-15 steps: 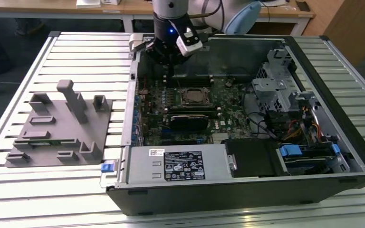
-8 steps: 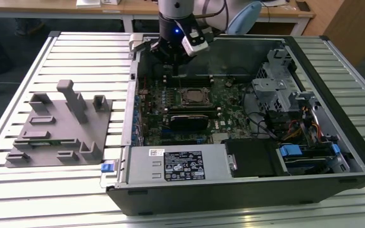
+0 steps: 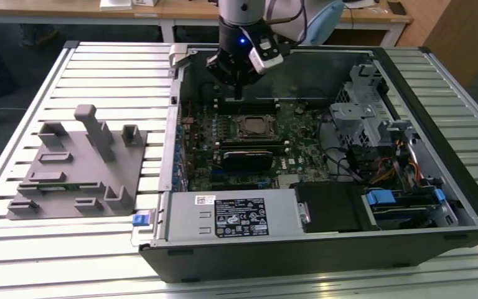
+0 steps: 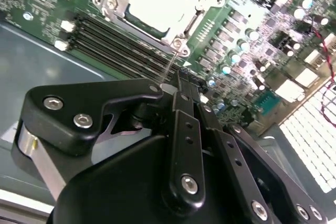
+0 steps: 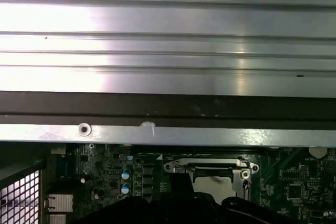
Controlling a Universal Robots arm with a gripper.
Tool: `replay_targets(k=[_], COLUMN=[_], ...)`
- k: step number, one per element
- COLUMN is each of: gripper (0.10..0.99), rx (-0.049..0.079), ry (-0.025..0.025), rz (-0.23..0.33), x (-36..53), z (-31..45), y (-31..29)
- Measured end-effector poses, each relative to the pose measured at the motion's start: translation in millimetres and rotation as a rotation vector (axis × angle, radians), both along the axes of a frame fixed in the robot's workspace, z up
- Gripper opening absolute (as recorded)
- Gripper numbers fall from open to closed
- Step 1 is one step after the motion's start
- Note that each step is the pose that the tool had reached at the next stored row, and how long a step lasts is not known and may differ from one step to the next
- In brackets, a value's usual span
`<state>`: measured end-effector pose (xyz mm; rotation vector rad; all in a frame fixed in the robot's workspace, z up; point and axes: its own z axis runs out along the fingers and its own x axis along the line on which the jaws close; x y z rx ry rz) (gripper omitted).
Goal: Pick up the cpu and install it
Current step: 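Install the first cpu locking lever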
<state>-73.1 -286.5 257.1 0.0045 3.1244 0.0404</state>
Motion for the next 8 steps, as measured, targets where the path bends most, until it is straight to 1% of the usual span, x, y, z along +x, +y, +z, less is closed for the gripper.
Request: replay_targets(k=[2,5,6,8], gripper=[0.106,0.106,0.106,0.106], rx=[0.0,0.001,0.006,0.025], ry=[-0.0001,-0.0001,-0.0012,-0.0018], rz=[0.0,0.0,0.0,0.0], x=[2.7,2.9,2.7,2.5], z=[-0.4,-1.1,-1.5,-2.4], y=[0.0,-0.1,-0.3,-0.9])
